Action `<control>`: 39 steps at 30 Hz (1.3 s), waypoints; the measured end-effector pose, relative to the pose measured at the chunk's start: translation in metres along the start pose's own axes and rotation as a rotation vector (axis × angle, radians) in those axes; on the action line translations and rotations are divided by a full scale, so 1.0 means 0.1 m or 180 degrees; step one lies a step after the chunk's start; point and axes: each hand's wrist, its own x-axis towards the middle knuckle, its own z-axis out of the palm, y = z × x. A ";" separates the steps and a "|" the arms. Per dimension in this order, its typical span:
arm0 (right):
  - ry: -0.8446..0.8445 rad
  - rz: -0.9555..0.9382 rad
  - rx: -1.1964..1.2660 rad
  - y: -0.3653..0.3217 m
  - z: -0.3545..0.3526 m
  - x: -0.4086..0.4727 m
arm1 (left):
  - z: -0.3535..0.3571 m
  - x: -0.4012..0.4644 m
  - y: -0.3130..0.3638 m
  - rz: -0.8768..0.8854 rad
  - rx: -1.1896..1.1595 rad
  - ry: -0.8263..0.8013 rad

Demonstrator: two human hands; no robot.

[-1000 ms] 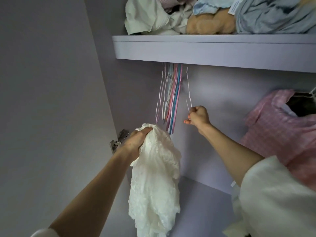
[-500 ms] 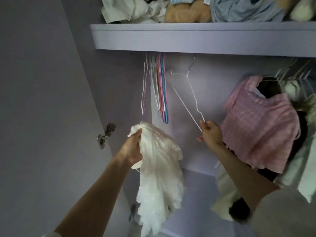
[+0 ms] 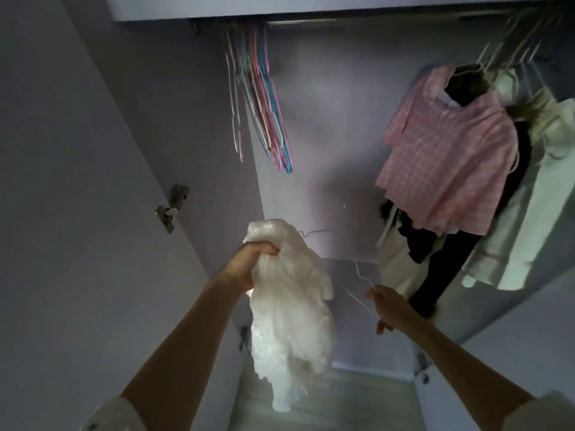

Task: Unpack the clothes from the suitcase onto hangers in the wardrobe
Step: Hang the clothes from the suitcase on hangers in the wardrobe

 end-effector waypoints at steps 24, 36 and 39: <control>-0.0548 -0.0674 0.1379 -0.07 0.00 -0.31 | 0.01 0.16 -0.11 -0.0290 0.0776 0.0747; -0.0289 -0.0401 0.1174 -0.13 -0.02 -0.43 | 0.18 0.28 -0.27 0.0081 0.1798 0.1803; -0.0312 -0.0359 0.1312 -0.08 0.01 -0.43 | 0.27 0.23 -0.34 0.0209 0.3537 0.1633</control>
